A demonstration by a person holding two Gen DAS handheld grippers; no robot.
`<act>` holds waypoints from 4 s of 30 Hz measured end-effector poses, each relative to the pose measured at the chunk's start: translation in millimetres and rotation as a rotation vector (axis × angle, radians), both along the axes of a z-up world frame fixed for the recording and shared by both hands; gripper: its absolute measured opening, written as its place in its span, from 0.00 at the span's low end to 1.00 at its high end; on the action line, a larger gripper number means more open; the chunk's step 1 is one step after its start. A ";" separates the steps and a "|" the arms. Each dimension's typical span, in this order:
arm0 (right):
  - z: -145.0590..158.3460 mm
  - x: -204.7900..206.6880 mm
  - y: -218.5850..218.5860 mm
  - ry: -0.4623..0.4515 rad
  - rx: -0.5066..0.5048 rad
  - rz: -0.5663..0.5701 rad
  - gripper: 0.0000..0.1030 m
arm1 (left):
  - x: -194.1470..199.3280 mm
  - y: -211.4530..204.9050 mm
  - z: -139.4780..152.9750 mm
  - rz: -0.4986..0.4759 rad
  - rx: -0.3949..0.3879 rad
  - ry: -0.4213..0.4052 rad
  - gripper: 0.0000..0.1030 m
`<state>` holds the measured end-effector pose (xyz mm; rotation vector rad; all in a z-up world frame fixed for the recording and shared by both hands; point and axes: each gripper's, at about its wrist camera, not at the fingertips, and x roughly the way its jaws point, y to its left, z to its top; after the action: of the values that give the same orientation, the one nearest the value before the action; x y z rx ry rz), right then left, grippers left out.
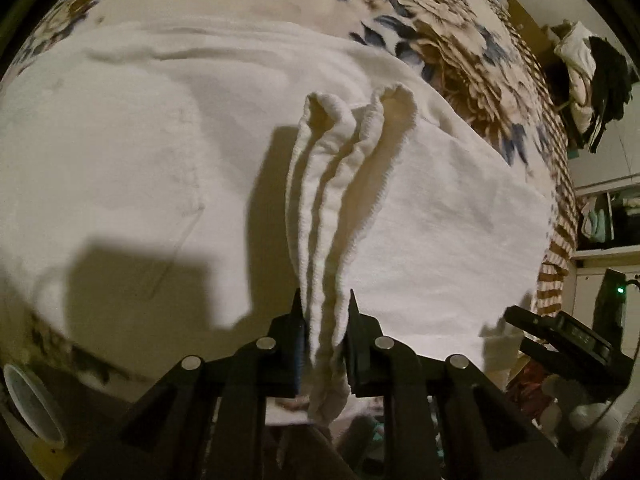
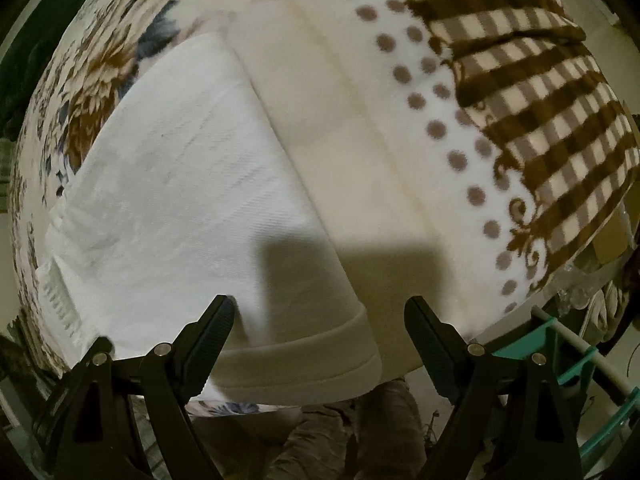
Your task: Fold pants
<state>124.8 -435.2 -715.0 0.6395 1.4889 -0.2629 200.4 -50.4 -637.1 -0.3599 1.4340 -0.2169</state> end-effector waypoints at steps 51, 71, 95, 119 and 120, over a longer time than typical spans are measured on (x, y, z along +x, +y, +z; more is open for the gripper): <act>45.6 96.2 231.1 -0.113 -0.095 0.358 0.91 | -29.2 278.0 -51.7 0.906 -0.313 -0.178 0.30; 82.9 26.2 90.8 -0.123 -0.194 0.163 0.91 | -10.8 -32.8 124.6 0.001 -0.163 -0.445 0.25; 53.7 13.6 -15.4 -0.134 -0.246 0.104 0.91 | 2.0 -156.7 35.9 -0.148 -0.036 -0.184 0.33; 13.1 74.9 37.2 -0.163 0.173 0.108 0.91 | -2.0 25.4 55.1 0.209 0.107 -0.126 0.78; 8.1 78.0 42.6 -0.157 0.162 0.106 0.91 | -1.9 30.2 54.4 0.212 0.118 -0.123 0.78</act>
<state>202.8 -392.6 -706.9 0.6918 1.3963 -0.0091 198.5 -20.1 -582.7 -0.3924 1.2709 0.0179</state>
